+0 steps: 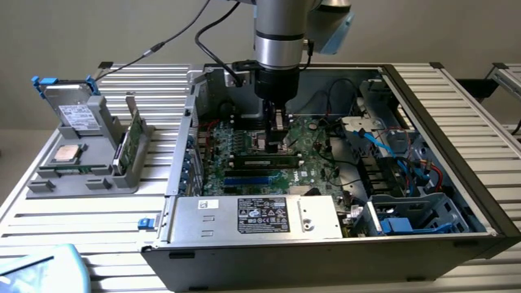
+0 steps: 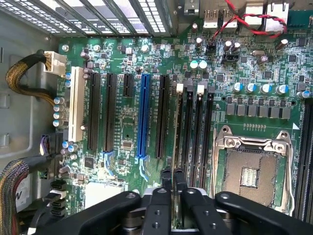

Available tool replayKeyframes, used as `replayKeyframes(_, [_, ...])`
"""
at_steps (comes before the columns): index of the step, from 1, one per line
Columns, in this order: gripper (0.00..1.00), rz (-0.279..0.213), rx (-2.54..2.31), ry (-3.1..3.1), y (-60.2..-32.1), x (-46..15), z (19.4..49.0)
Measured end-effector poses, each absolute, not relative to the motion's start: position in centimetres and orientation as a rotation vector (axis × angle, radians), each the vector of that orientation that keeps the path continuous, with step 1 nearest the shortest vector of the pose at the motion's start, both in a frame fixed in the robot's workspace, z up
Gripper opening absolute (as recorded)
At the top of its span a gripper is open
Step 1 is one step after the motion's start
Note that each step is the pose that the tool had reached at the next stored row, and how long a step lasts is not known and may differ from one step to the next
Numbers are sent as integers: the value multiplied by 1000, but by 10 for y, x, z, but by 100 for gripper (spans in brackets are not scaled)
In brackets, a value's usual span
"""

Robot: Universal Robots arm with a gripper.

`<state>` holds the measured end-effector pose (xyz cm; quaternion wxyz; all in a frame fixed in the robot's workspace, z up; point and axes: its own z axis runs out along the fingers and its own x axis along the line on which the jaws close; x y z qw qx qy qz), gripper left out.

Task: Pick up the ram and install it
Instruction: 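Insert the ram into the slot, then press down the ram until it locks into place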

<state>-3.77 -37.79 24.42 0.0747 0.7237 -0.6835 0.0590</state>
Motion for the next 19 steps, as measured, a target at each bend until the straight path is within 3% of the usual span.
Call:
replayKeyframes(2, [10,177,2171,-2051,-378,-38,244])
replayKeyframes(19, [10,177,2171,-2051,-378,-38,244])
